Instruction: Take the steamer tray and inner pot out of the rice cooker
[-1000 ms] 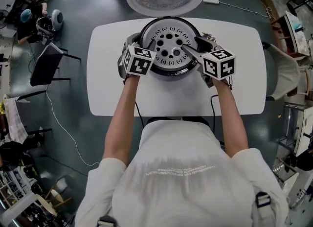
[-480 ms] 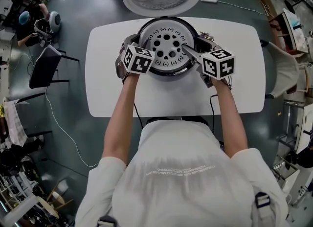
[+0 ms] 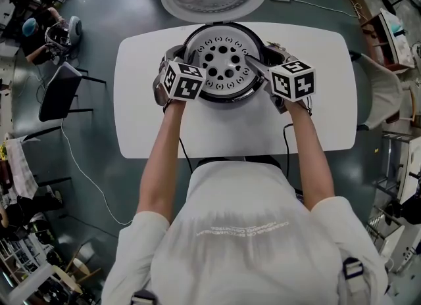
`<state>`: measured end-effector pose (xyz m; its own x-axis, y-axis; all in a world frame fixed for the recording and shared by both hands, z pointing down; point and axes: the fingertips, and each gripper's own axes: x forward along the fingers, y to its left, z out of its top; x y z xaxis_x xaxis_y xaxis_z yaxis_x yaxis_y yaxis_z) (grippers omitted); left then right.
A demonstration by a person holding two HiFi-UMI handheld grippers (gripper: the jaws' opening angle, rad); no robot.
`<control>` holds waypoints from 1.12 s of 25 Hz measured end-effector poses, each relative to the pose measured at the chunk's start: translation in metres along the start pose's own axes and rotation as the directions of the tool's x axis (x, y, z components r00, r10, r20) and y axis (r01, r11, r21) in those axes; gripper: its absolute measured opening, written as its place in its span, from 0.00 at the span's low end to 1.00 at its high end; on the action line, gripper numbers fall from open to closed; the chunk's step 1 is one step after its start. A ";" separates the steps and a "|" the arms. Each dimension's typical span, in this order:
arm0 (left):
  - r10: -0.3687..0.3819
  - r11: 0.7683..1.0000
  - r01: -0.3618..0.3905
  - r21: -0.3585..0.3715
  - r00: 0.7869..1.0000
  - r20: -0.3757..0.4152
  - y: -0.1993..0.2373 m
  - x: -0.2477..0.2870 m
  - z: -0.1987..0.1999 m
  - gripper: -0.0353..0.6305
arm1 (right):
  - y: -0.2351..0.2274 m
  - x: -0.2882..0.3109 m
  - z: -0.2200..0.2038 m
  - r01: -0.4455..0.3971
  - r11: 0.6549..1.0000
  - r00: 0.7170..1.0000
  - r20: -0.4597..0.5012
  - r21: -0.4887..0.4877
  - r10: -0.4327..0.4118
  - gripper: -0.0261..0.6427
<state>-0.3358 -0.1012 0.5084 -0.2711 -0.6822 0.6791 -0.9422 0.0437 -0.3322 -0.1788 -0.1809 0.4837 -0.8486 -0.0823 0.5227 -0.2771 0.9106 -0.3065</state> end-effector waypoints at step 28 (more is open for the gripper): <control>0.021 0.974 0.017 -0.224 0.985 0.169 0.024 -0.028 0.024 0.16 | -0.014 0.019 0.015 -0.062 0.994 0.997 -0.058 -0.092 0.057 0.40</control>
<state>-0.3457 -0.0986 0.4651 -0.2538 -0.7944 0.5518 -0.9669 0.1942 -0.1652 -0.1984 -0.2015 0.4859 -0.8353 -0.0069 0.5498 -0.1814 0.9474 -0.2636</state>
